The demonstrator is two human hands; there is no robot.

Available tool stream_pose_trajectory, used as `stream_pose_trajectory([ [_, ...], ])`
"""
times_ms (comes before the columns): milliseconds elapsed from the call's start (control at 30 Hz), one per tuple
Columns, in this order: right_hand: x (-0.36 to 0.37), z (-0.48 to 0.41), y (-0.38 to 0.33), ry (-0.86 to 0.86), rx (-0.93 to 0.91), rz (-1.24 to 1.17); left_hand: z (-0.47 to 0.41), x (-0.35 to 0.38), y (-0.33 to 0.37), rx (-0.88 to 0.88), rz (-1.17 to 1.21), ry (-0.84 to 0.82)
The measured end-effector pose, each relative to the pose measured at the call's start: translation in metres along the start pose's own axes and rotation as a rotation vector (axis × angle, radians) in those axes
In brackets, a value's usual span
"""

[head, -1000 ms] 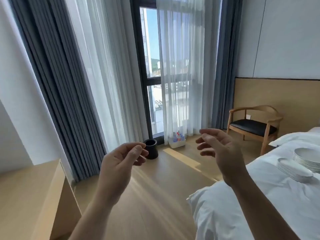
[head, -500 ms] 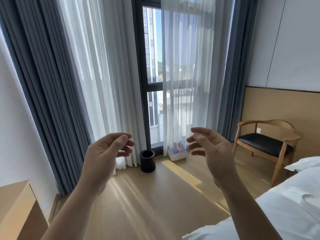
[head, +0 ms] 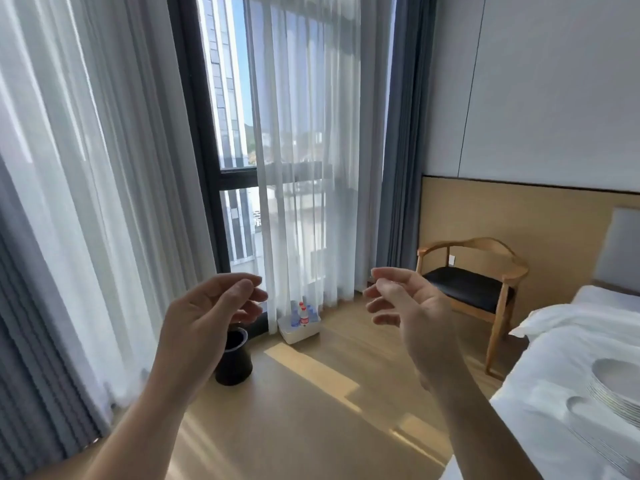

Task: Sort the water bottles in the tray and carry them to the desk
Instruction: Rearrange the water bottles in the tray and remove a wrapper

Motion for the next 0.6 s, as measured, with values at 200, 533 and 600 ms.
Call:
stream_pose_trajectory([
  [200, 0.062, -0.118, 0.008, 0.017, -0.018, 0.011, -0.128, -0.018, -0.032, 0.077, -0.025, -0.053],
  [533, 0.137, -0.286, 0.081, 0.009, -0.016, -0.03, -0.295, -0.03, -0.125, 0.05, 0.005, -0.017],
  [600, 0.151, -0.326, 0.104, -0.005, -0.021, -0.053, -0.326, -0.029, -0.149, 0.047, -0.008, 0.008],
])
Point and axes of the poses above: each hand's wrist, its own z-axis away from the middle knuckle, its own x-axis out of the palm, y = z × x, the point moved 3 cm from there along -z, towards the middle knuckle, and after that the axes turned 14 degrees about z, right-handed, at the moved point
